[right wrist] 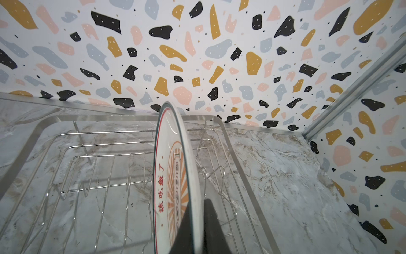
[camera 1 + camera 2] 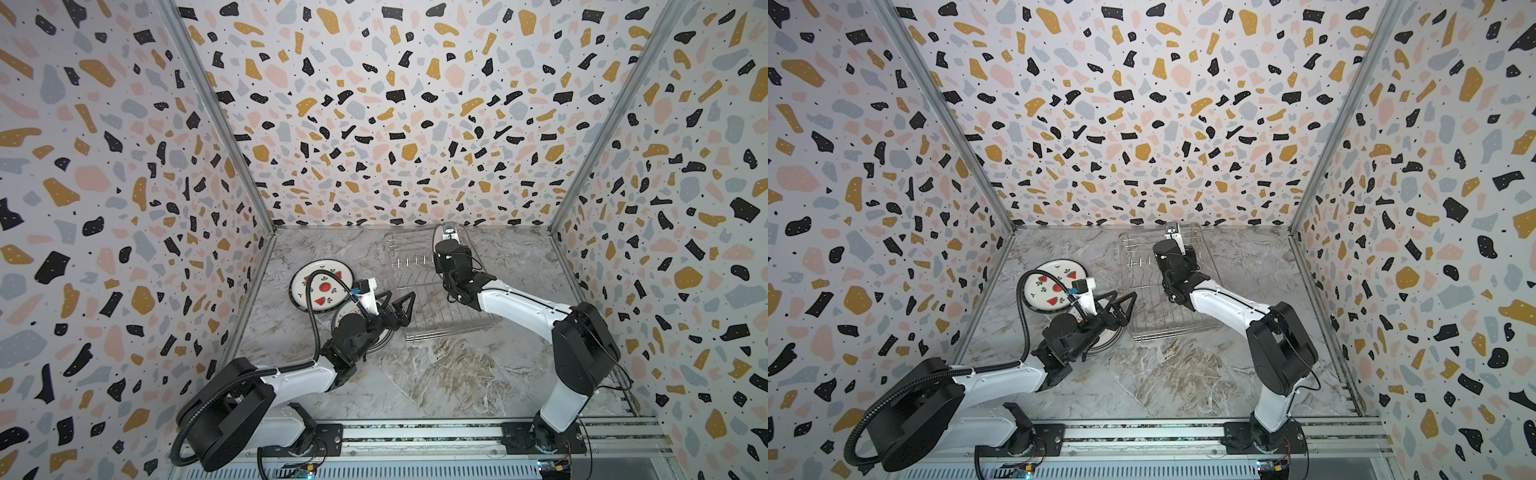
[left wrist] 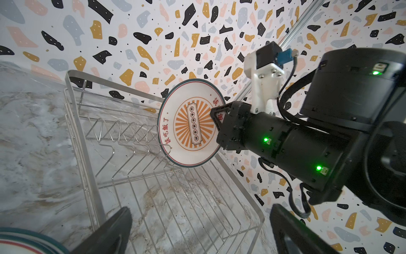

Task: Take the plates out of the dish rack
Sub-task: 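Grip the last sunburst plate in the rack with the right gripper, then lift the sunburst plate up out of the rack with the right gripper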

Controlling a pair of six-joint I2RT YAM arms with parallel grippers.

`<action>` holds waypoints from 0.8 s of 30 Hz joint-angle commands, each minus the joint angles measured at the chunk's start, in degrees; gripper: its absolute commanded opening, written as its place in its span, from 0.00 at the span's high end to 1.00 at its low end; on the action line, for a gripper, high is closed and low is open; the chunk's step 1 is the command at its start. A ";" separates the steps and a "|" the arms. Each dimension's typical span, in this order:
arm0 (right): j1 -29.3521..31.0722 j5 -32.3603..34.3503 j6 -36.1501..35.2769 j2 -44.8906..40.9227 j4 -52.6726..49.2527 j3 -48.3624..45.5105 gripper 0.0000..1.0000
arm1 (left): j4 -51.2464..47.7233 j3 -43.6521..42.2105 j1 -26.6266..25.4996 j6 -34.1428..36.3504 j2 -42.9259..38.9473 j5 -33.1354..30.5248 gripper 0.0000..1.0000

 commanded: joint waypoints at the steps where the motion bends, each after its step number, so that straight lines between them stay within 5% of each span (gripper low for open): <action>1: 0.72 1.90 -1.13 -4.98 4.16 -1.24 0.99 | 1.94 -0.45 -0.23 -0.06 -1.18 -0.78 0.00; 15: 0.81 -1.47 0.05 -15.27 8.90 -10.96 1.00 | 2.91 -0.97 -0.23 -0.81 -1.39 0.03 0.00; 24: -3.51 -20.65 6.44 -26.49 12.09 -20.96 1.00 | -0.71 -1.41 -0.23 -1.27 -4.50 -2.63 0.00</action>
